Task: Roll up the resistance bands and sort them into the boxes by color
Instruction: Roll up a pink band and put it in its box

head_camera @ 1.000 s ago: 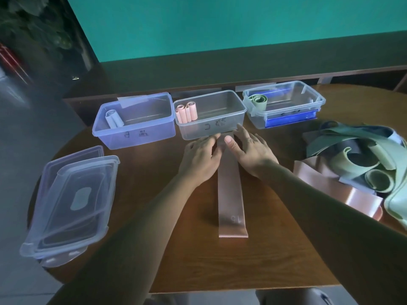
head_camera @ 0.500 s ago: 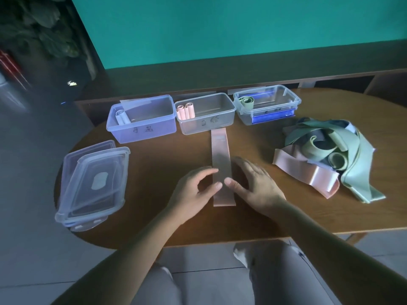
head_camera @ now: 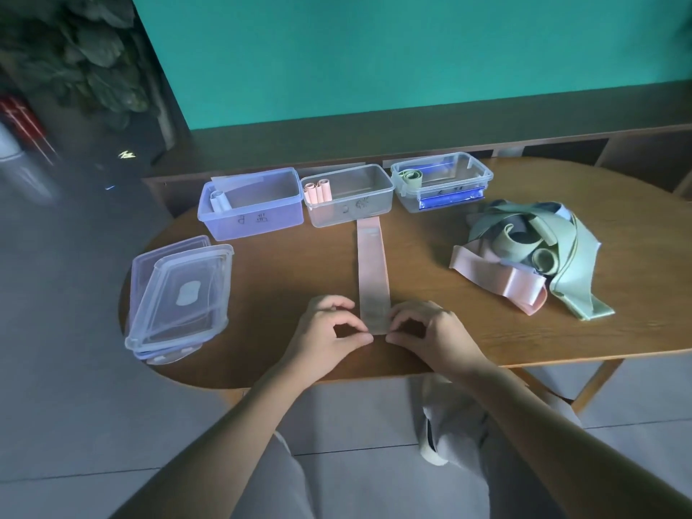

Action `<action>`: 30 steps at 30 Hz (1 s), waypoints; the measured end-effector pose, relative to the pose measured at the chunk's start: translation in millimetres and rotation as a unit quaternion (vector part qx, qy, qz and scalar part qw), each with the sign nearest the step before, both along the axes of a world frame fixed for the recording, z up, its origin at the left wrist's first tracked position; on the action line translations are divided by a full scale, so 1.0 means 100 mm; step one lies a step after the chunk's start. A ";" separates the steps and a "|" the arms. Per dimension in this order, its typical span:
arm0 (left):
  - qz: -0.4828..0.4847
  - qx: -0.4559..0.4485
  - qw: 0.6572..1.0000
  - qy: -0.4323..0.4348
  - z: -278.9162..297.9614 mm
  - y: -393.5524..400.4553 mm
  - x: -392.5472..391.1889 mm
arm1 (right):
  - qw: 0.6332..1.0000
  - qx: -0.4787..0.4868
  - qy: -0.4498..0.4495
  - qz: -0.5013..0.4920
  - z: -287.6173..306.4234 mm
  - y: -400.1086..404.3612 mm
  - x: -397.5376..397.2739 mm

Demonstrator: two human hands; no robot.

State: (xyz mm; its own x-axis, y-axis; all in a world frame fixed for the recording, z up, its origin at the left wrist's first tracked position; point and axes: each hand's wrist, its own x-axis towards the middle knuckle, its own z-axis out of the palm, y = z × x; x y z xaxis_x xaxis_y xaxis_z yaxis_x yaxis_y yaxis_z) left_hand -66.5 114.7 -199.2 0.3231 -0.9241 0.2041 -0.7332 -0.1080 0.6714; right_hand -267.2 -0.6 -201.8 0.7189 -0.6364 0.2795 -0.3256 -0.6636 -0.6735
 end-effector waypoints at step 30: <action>0.036 0.041 0.998 -0.027 -0.01 -0.11 -0.04 | 0.992 0.082 0.074 -0.068 0.20 0.05 0.14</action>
State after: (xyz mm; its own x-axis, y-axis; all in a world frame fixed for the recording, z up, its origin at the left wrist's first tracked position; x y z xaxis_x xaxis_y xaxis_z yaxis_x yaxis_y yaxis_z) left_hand -70.5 103.7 -200.0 0.3806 -0.9129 0.1472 -0.7560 -0.2155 0.6180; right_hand -253.4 4.6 -181.9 0.6489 -0.7584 0.0613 -0.5082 -0.4920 -0.7069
